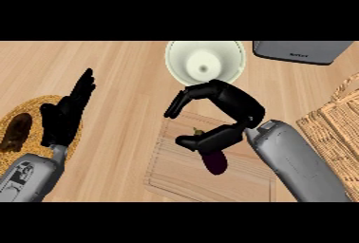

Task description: Pick the eggplant from the cutting board and place it in the basket

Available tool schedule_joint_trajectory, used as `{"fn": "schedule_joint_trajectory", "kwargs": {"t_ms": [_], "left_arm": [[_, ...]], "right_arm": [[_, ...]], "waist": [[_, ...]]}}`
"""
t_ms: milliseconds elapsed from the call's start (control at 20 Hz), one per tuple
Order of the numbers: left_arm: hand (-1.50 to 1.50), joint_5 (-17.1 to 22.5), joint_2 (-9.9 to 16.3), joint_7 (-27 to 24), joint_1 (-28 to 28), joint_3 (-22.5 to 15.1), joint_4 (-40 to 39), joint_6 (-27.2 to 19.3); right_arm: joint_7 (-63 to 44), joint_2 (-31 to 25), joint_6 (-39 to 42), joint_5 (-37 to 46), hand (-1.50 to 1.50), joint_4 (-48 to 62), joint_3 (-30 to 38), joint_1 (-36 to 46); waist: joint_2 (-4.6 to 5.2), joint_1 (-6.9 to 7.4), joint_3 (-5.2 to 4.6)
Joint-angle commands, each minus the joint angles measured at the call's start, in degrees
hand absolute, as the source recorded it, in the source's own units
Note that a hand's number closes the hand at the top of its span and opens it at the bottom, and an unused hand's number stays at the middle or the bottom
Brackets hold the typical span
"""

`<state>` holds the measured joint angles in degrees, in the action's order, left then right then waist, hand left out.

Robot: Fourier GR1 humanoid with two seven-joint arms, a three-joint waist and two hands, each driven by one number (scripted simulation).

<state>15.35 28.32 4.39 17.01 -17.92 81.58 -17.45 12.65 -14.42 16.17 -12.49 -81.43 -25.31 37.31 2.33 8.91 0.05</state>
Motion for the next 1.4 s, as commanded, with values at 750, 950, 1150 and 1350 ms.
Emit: {"fn": "schedule_joint_trajectory", "kwargs": {"t_ms": [750, 950, 1150, 1350], "left_arm": [[0.00, 6.9, 1.8, 2.2, -5.6, 7.3, -5.0, 7.0], [0.00, 7.6, 1.8, 2.3, -4.0, 8.9, -5.8, 7.4], [0.00, 4.8, -1.3, 1.5, -3.7, 7.1, -5.8, 5.2], [0.00, 6.4, 1.6, 3.9, -4.4, 8.6, -3.8, 7.9]], "right_arm": [[-20.1, 6.9, 10.6, 19.4, -1.50, 2.3, -14.5, 25.3], [-27.0, 5.2, 13.5, 23.6, -1.50, 6.9, -12.6, 33.9], [-26.5, 5.2, 22.4, 21.3, -1.50, 15.2, -9.1, 39.6], [-27.8, 4.6, 35.6, 15.6, -1.50, 22.0, -7.5, 45.0]], "waist": [[-3.02, -8.16, -0.21], [-2.60, -8.22, -0.18], [-2.19, -8.06, -0.13], [-2.21, -7.30, -0.15]]}}
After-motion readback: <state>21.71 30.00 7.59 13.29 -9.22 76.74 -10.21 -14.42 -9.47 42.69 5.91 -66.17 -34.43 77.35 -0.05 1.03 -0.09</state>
